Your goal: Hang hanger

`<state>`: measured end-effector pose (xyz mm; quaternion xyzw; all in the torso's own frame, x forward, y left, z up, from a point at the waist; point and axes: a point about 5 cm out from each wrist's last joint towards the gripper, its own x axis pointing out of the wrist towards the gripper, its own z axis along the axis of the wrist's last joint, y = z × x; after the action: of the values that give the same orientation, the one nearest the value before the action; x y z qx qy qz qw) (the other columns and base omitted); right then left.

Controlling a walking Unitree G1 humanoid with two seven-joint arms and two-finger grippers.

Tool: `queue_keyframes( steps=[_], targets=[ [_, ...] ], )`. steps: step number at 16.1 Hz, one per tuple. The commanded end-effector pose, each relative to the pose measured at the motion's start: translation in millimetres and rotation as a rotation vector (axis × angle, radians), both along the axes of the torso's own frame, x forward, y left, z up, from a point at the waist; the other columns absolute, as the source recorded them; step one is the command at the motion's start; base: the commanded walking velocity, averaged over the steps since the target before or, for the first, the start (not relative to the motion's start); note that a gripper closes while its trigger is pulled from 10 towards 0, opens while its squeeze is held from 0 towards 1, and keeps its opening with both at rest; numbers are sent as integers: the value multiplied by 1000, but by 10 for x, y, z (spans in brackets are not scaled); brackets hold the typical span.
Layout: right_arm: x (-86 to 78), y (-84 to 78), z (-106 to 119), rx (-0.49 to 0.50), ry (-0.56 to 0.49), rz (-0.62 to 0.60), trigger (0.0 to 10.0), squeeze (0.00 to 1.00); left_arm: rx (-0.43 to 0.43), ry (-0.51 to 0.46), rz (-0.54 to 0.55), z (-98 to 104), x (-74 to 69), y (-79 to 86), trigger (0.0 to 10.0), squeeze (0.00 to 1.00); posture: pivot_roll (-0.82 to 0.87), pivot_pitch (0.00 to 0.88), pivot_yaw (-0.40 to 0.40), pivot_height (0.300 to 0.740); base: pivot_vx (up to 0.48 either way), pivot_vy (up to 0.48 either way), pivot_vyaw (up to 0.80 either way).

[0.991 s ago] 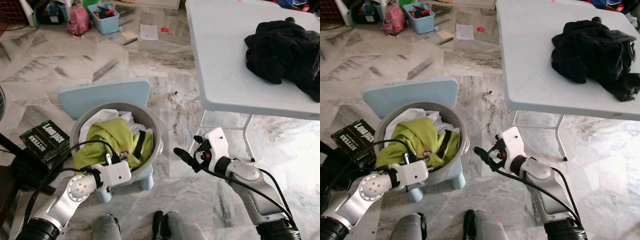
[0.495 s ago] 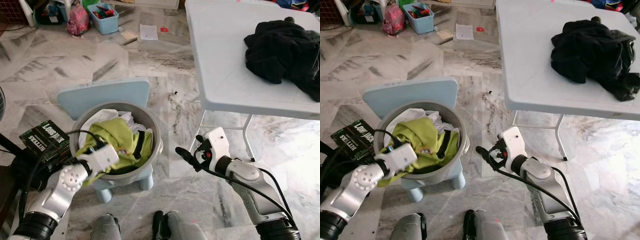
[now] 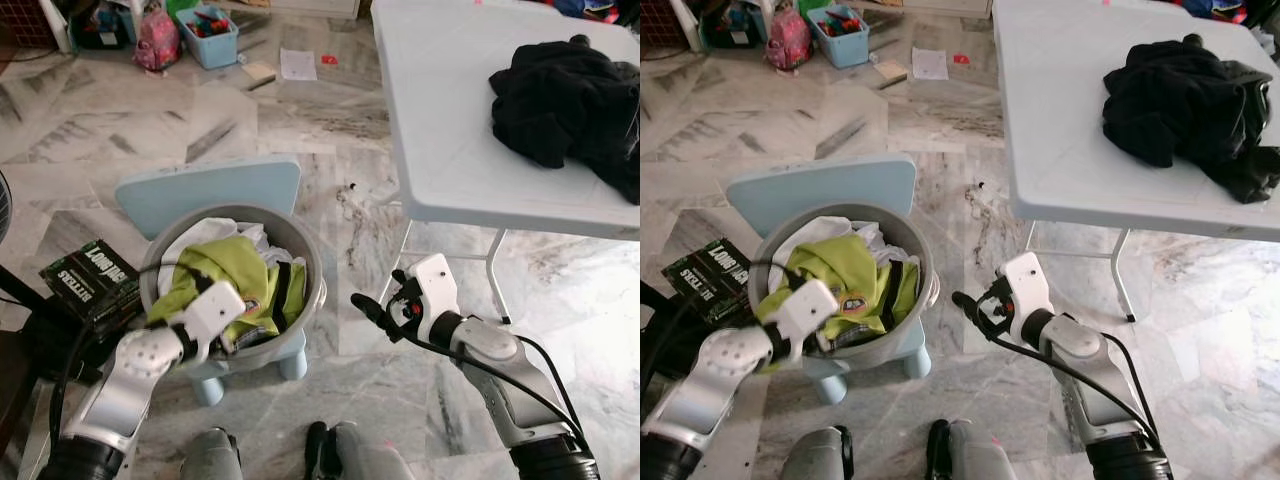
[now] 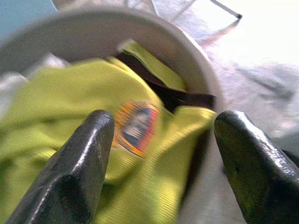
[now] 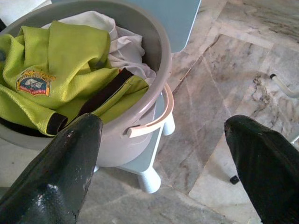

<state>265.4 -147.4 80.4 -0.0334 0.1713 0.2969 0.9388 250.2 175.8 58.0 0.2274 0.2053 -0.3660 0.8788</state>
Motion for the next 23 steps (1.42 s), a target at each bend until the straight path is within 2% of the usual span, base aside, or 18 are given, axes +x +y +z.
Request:
queue_keyframes(
  steps=[1, 2, 4, 5, 6, 8, 9, 10, 11, 13, 16, 19, 20, 21, 22, 23],
  targets=[
    [4, -39, -13, -7, 5, -16, 10000, 0, -38, 64, -66, 94, -60, -9, 10000, 1000, -54, 141, -119, 740, 0, 0, 0],
    [7, -41, -13, -8, 5, -16, 10000, 0, -51, 80, -74, 125, -70, 12, 10000, 1000, -50, 143, -120, 740, 0, 0, 0],
    [7, -38, -22, -9, 8, -13, 10000, 0, -21, 75, -100, 172, -63, 124, 10000, 1000, -45, 144, -121, 740, 0, 0, 0],
    [11, -19, -29, -11, 7, -6, 10000, 0, 48, 59, -114, 161, -29, 259, 10000, 1000, -45, 143, -121, 740, 0, 0, 0],
    [12, -9, -28, -12, 5, -2, 10000, 0, 81, 56, -122, 146, -8, 337, 10000, 1000, -45, 143, -121, 740, 0, 0, 0],
    [12, -33, -8, -19, -1, 0, 10000, 0, 211, 4, -161, 139, 95, 468, 10000, 1000, -59, 155, -121, 740, 0, 0, 0],
    [9, -48, -6, -23, -1, -3, 10000, 0, 209, -4, -150, 156, 125, 477, 10000, 984, -59, 155, -121, 740, 0, 0, 0],
    [1, -63, -9, -25, 0, -6, 10000, 0, 176, -9, -120, 183, 155, 476, 10000, 404, -58, 163, -119, 740, 0, 0, 0],
    [-10, -68, -18, -25, 3, -7, 10000, 0, 193, -19, -121, 169, 170, 482, 10000, 0, -58, 163, -119, 740, 0, 0, 0],
    [-35, -15, -40, -27, 4, 6, 10000, 0, 189, -59, -155, 110, 251, 374, 10000, 0, -61, 167, -114, 740, 0, 0, 0],
    [-56, -35, -45, -27, 5, -7, 10000, 0, 129, -134, -183, 220, 409, 151, 10000, 0, -67, 172, -101, 740, 0, 0, 0],
    [-77, -16, -48, -22, 5, -11, 10000, 0, 131, -124, -260, 184, 417, 29, 10000, 0, -72, 176, -91, 740, 0, 0, 0],
    [-87, -10, -50, -10, 8, -14, 10000, 871, 99, -92, -294, 151, 392, -25, 10000, 1000, -73, 177, -88, 740, 0, 0, 0],
    [-90, -16, -52, -12, 7, -18, 10000, 949, 97, -60, -330, 117, 356, -46, 10000, 1000, -74, 178, -87, 740, 0, 0, 0],
    [-93, -20, -57, -13, 9, -19, 10000, 914, 110, -34, -366, 82, 318, -52, 10000, 1000, -73, 180, -87, 740, 0, 0, 0],
    [-101, -18, -59, -12, 11, -18, 10000, 804, 125, -10, -395, 51, 283, -45, 10000, 1000, -72, 180, -87, 740, 0, 0, 0]
  ],
)
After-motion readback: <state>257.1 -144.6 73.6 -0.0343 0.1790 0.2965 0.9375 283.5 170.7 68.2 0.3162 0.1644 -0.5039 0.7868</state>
